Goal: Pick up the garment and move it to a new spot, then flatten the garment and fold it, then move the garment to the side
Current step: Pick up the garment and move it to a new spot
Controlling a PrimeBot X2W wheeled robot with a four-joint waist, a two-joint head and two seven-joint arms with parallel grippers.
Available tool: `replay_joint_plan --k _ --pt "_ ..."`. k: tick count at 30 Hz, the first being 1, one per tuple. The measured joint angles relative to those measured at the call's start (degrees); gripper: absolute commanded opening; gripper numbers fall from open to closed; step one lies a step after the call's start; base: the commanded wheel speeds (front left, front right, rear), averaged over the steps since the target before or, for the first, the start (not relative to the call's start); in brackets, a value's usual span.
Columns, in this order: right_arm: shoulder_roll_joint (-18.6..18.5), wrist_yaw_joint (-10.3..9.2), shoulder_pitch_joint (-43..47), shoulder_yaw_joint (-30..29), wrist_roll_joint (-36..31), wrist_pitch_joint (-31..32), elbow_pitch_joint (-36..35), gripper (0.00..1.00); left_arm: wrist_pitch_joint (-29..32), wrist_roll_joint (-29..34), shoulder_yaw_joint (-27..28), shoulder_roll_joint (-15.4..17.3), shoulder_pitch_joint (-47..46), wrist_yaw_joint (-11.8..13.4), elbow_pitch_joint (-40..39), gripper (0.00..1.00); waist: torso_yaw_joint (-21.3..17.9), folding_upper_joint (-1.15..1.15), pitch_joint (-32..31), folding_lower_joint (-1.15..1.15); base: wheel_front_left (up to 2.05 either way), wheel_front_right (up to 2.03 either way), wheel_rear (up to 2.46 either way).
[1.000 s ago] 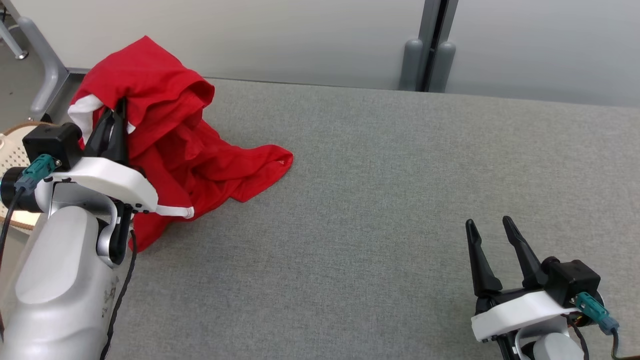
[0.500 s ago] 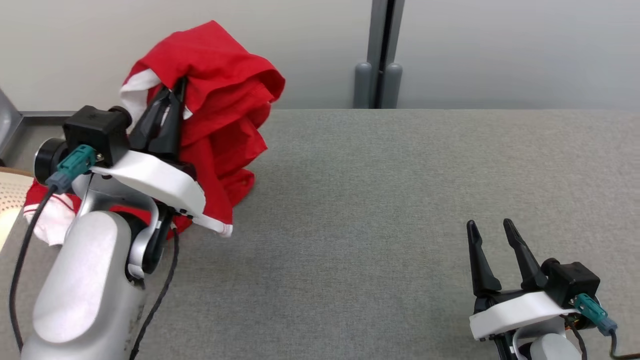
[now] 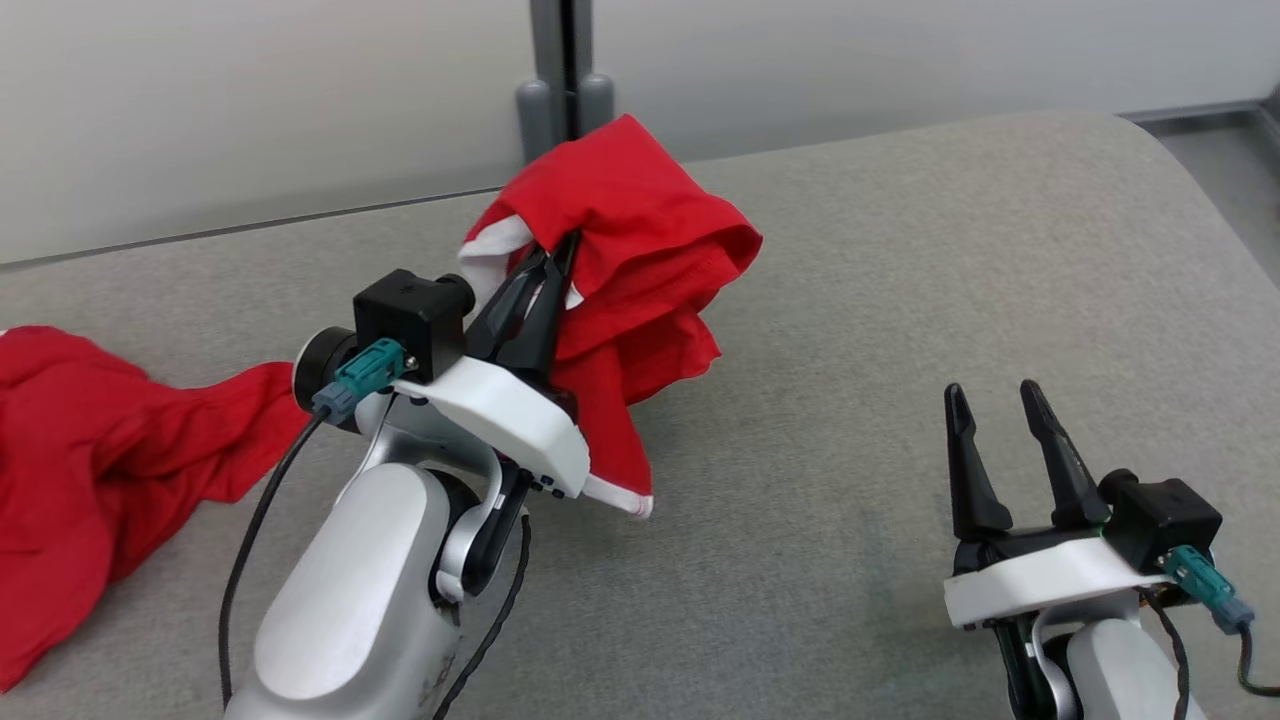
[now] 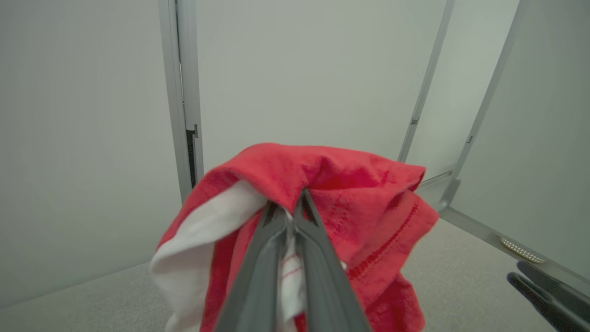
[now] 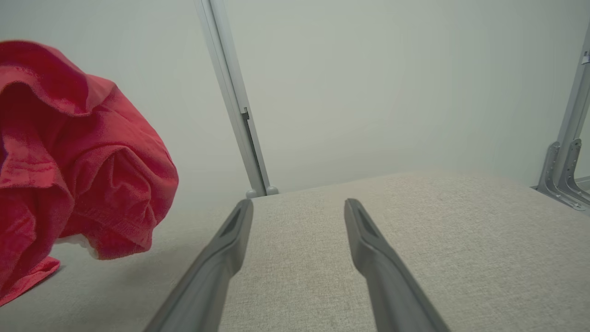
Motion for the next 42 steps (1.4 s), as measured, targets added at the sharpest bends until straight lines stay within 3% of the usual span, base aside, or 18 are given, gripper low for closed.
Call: replay_joint_plan --k 10,11,12,13,17,20,23,27,31,37,42 --pt "0.0 0.01 -2.6 0.0 0.8 0.0 -2.4 1.0 -7.1 -4.2 -5.9 -1.6 -8.2 4.2 14.3 0.0 -9.4 0.0 4.6 0.0 0.0 0.0 0.0" --pt "0.0 0.01 -2.6 0.2 1.0 0.0 -2.4 1.0 -8.3 -5.9 -7.2 -1.7 -9.2 4.8 15.4 0.18 -10.3 0.0 5.2 0.0 0.0 0.0 0.0" --pt "0.0 0.0 -2.6 0.3 1.1 0.0 -2.4 1.0 -9.6 -7.1 -9.1 -1.7 -10.2 5.5 16.4 0.81 -11.1 0.0 5.7 0.0 0.0 0.0 0.0" --pt "0.0 0.01 -2.6 0.3 1.2 0.0 -2.4 1.0 -10.3 -8.3 -11.3 -1.7 -11.1 5.6 17.4 1.0 -11.9 0.0 6.3 0.0 0.0 0.0 0.0" --pt "0.1 0.01 -2.7 -0.6 1.3 0.0 -2.4 1.0 -11.6 -14.6 -20.8 -1.9 -12.6 5.1 19.2 1.0 -13.6 0.0 8.2 0.0 0.0 0.0 0.0" --pt "0.1 0.0 -2.8 -1.7 1.2 0.0 -2.6 1.0 -13.9 -19.1 -25.6 -1.9 -14.1 5.9 20.3 1.0 -12.4 0.0 8.4 0.0 0.0 0.0 0.0" --pt "0.1 0.01 -2.8 -2.2 0.4 0.0 -2.8 1.0 -15.7 -20.3 -26.0 -1.8 -15.3 7.0 21.8 1.0 -10.3 0.0 7.9 0.0 0.0 0.0 0.0" --pt "0.1 0.01 -2.4 -2.9 -1.1 0.0 -2.9 1.0 -17.0 -19.9 -23.6 -1.6 -16.1 7.1 23.9 1.0 -6.5 0.0 7.0 0.0 0.0 0.0 0.0" --pt "-0.4 0.01 -1.6 -3.0 -2.1 0.0 -2.9 1.0 -17.3 -16.4 -19.0 1.1 -14.5 6.6 22.3 1.0 -2.1 0.0 5.7 0.0 0.0 0.0 0.0" --pt "-2.0 0.01 -0.8 -1.7 -3.2 0.0 -2.4 1.0 -17.3 -11.7 -11.8 4.7 -2.6 4.5 16.3 1.0 4.2 0.0 3.1 0.0 0.0 0.0 0.0" --pt "-2.8 0.02 0.2 -0.2 -2.8 0.0 -1.9 1.0 -17.3 -8.1 -5.9 4.7 8.2 2.1 11.3 1.0 8.1 0.0 0.7 0.0 0.0 0.0 0.0"
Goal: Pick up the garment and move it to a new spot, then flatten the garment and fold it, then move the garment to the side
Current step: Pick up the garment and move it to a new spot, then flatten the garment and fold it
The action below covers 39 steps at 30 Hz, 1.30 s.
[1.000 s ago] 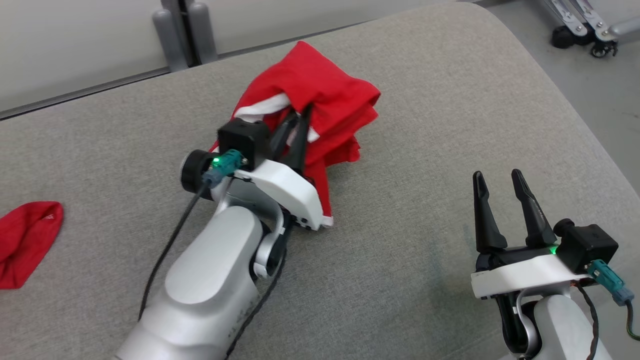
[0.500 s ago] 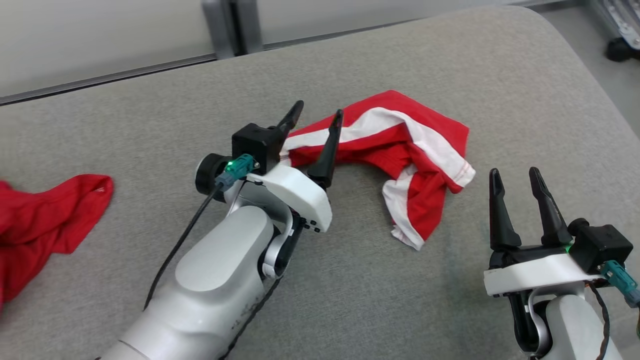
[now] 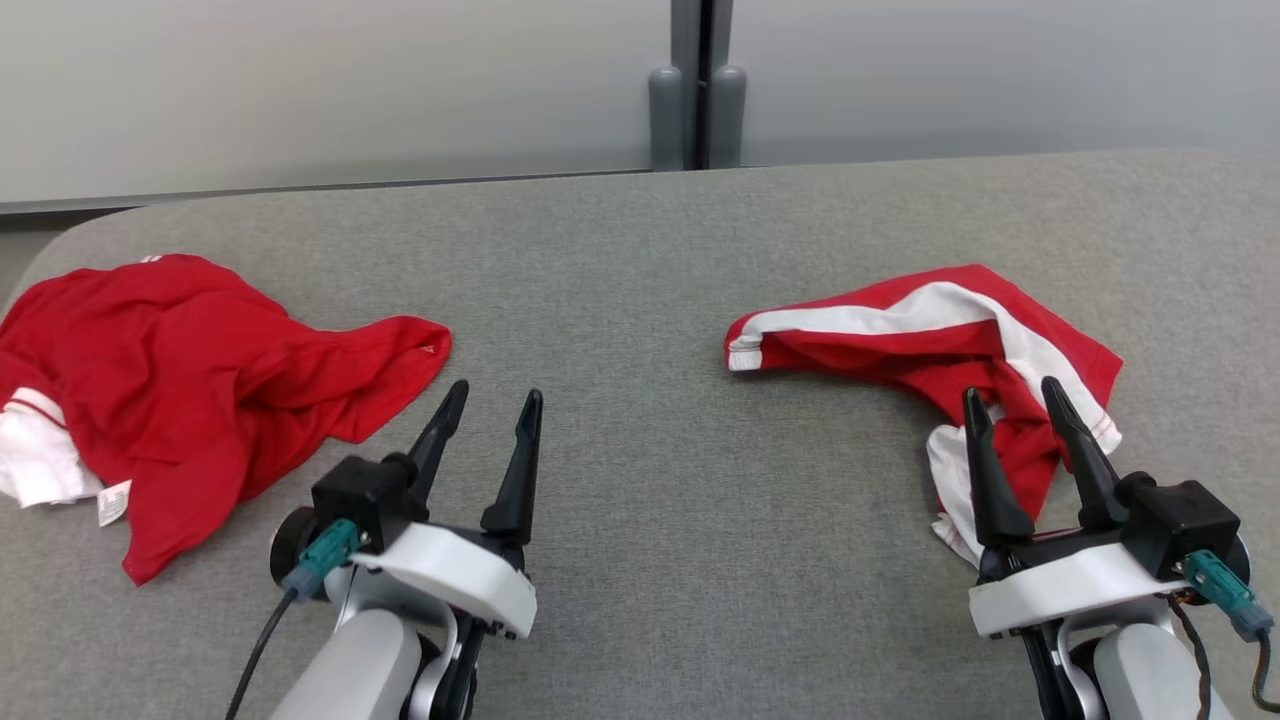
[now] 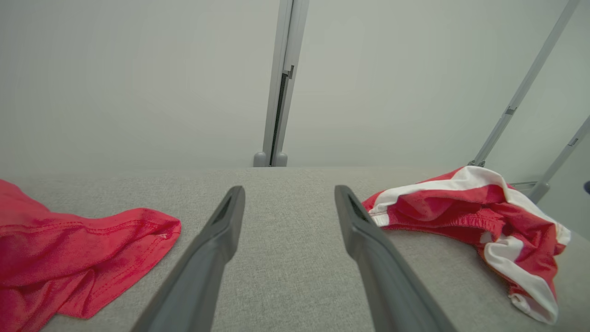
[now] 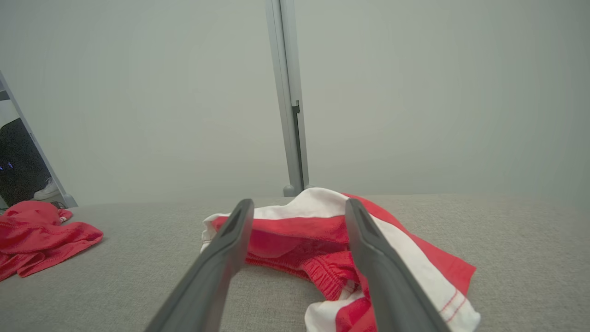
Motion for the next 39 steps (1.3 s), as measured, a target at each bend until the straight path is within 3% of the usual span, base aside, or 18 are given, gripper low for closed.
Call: replay_joint_plan --k 11,17,28,32,33,34,35,39 --pt "-3.2 0.0 0.2 4.2 -1.5 2.4 0.8 1.0 0.0 6.1 7.0 -5.2 7.4 -4.8 -1.6 1.0 5.3 0.0 -1.9 0.0 0.0 0.0 0.0" --pt "-8.9 0.09 -5.9 11.4 -5.1 6.3 1.7 1.0 0.0 8.3 8.0 -6.2 7.4 -6.3 -0.7 1.0 6.7 0.0 -0.2 0.0 0.0 0.0 0.0" --pt "-20.9 0.08 -20.1 25.1 -6.4 15.1 11.1 1.0 0.0 5.2 3.8 -6.4 6.0 -5.9 -1.1 1.0 10.8 0.0 3.9 0.0 0.0 0.0 0.0" --pt "-23.1 0.09 -23.8 28.7 -5.3 16.2 14.5 1.0 0.0 4.0 2.8 -6.4 5.5 -5.1 -1.1 1.0 12.3 0.0 4.8 0.0 0.0 0.0 0.0" --pt "-23.4 0.08 -24.3 29.2 -4.6 16.5 15.5 0.83 0.0 3.8 2.6 -6.4 5.4 -4.9 -1.1 1.0 12.7 0.0 4.9 0.0 0.0 0.0 0.0" --pt "-23.6 0.08 -24.7 29.6 -4.2 16.6 16.2 0.12 0.0 3.6 2.5 -6.4 5.2 -4.9 -1.1 1.0 13.0 0.0 4.9 0.0 0.0 0.0 0.0" --pt "-23.9 0.09 -25.2 30.0 -3.8 16.6 16.7 0.0 0.0 3.6 2.4 -6.4 5.1 -4.7 -1.1 1.0 13.2 0.0 5.0 0.0 0.0 0.0 0.0" --pt "-23.5 0.08 -27.1 30.5 -2.2 14.5 17.4 0.0 0.0 3.1 2.5 -6.4 5.1 -4.4 -1.2 1.0 13.6 0.0 4.8 0.0 0.0 0.0 0.0"
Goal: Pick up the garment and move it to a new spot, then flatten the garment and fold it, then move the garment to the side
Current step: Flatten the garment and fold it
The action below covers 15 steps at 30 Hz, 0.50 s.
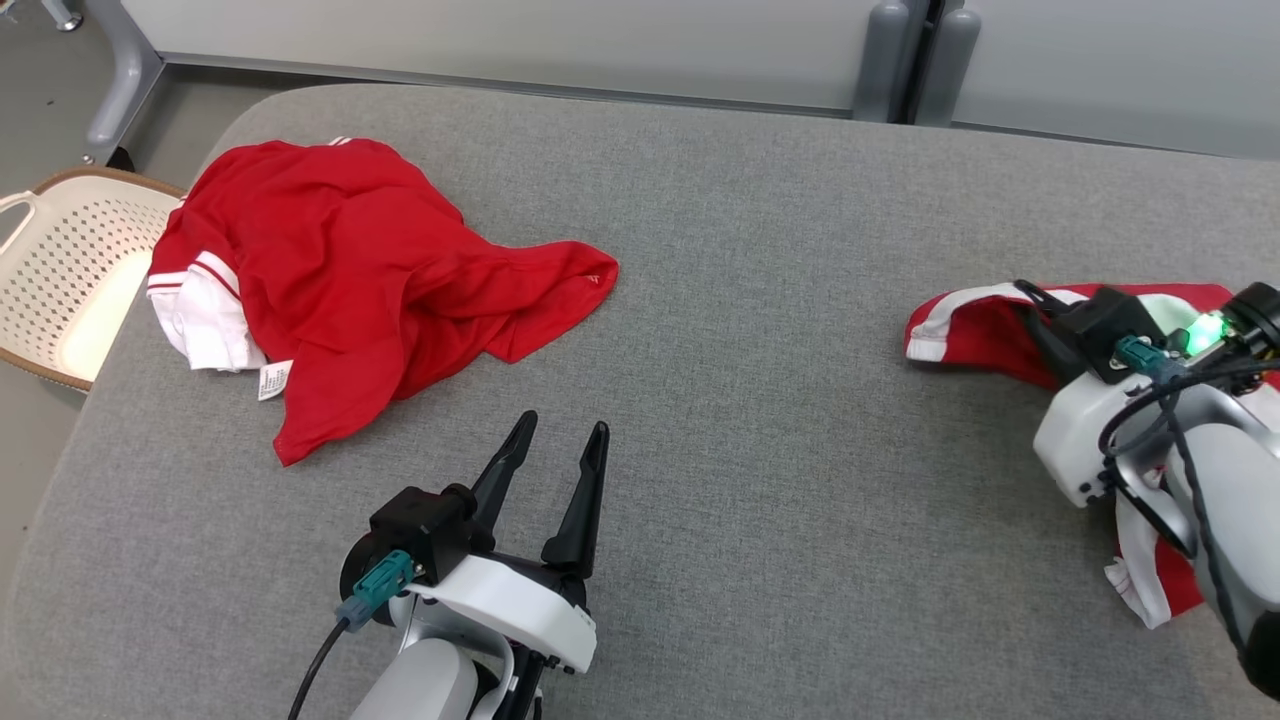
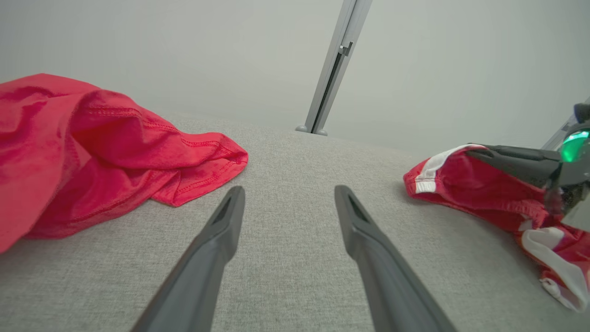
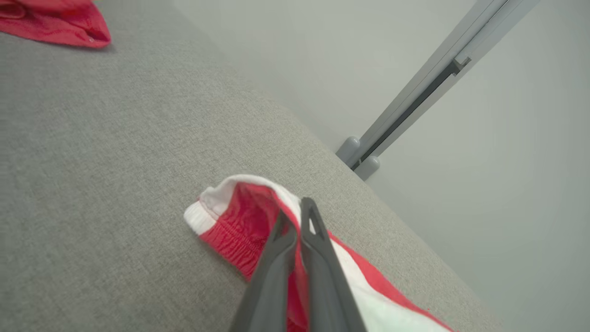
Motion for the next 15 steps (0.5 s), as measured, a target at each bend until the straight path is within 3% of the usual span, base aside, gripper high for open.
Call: replay_joint_plan --k 10,15 --pt "4.8 0.0 -1.0 4.6 4.9 -6.6 -7.1 0.0 0.0 0.1 0.8 0.0 0.4 0.2 0.9 1.0 -1.5 0.0 -2.7 0.0 0.0 0.0 0.0" --pt "6.5 0.0 -1.6 6.0 7.6 -7.8 -15.3 0.0 0.0 0.4 1.4 0.0 1.3 0.1 1.5 1.0 -2.8 0.0 -4.7 0.0 0.0 0.0 0.0"
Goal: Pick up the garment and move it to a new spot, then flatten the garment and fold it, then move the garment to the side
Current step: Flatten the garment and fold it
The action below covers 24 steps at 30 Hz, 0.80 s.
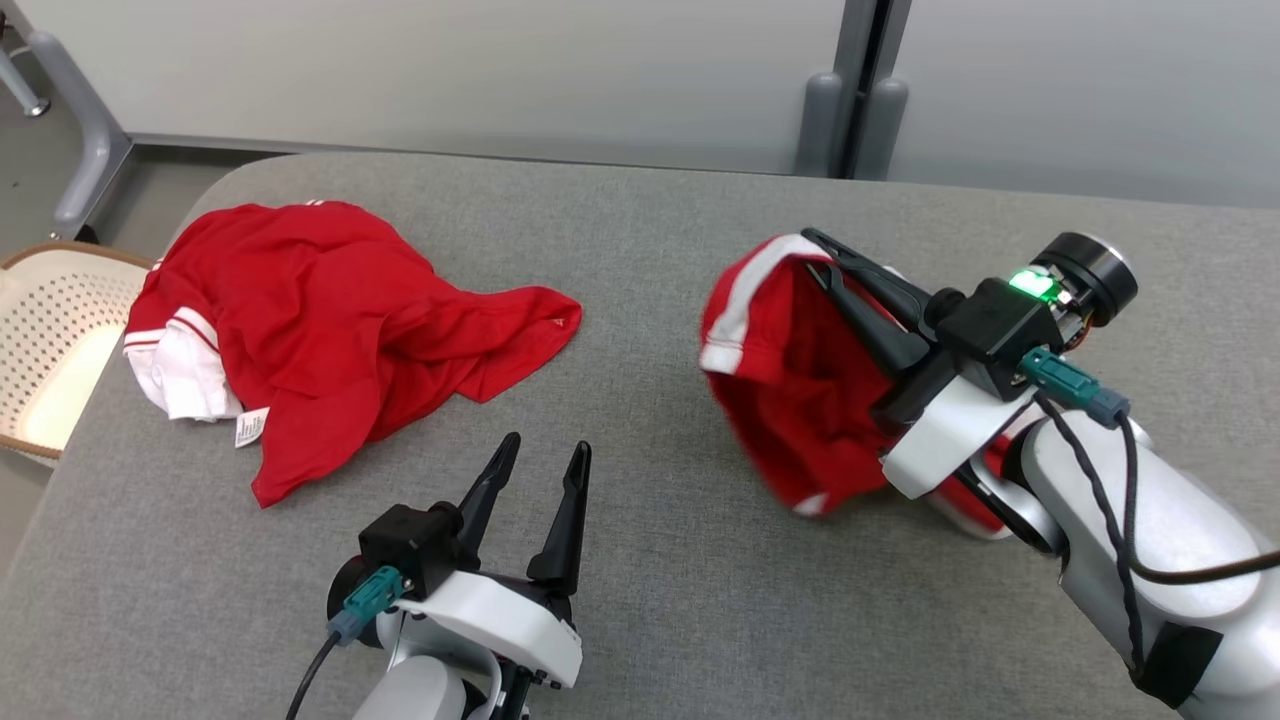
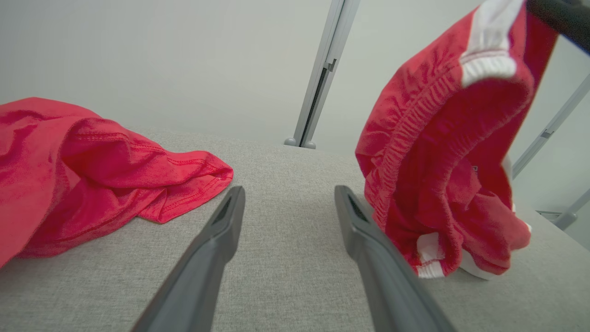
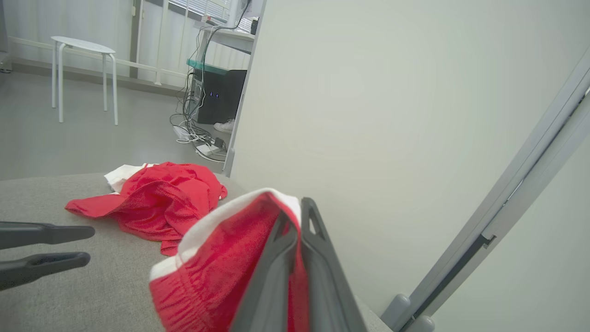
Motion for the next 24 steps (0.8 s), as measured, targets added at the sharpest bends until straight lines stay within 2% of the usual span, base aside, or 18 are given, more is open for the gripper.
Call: replay_joint_plan --k 7,11,15,19,22,23,24 --pt "-0.1 0.0 0.0 -3.2 1.0 4.4 -6.3 0.0 0.0 0.1 -0.3 0.0 0.9 -0.4 0.1 1.0 -0.7 0.0 -1.6 0.0 0.0 0.0 0.0" --pt "-1.7 0.0 -0.4 -5.0 -0.4 7.3 -5.7 0.0 0.0 -0.1 -1.5 0.0 0.8 -0.5 -0.4 1.0 0.4 0.0 -0.9 0.0 0.0 0.0 0.0" --pt "-4.4 0.01 -3.9 -3.8 -1.6 10.0 -2.9 0.0 0.0 -0.6 -2.6 0.0 0.4 -0.4 -0.8 1.0 2.3 0.0 0.6 0.0 0.0 0.0 0.0" --pt "-9.2 0.01 -12.4 3.2 -1.9 11.4 2.9 0.0 0.0 -2.2 -4.4 0.0 -0.8 -0.2 -1.5 1.0 5.4 0.0 2.9 0.0 0.0 0.0 0.0" --pt "-12.3 0.01 -18.9 11.1 -2.7 11.2 7.9 0.0 0.0 -3.5 -6.0 0.0 -1.7 0.1 -2.2 1.0 7.6 0.0 4.4 0.0 0.0 0.0 0.0" --pt "-13.1 0.02 -20.9 13.4 -2.9 10.8 10.0 0.04 0.0 -3.9 -6.6 0.0 -1.9 0.2 -2.4 1.0 8.3 0.0 5.0 0.0 0.0 0.0 0.0" --pt "-13.8 0.02 -23.1 16.3 -3.6 10.1 12.0 0.46 0.0 -4.1 -7.2 0.0 -2.2 0.2 -2.5 1.0 9.1 0.0 5.5 0.0 0.0 0.0 0.0"
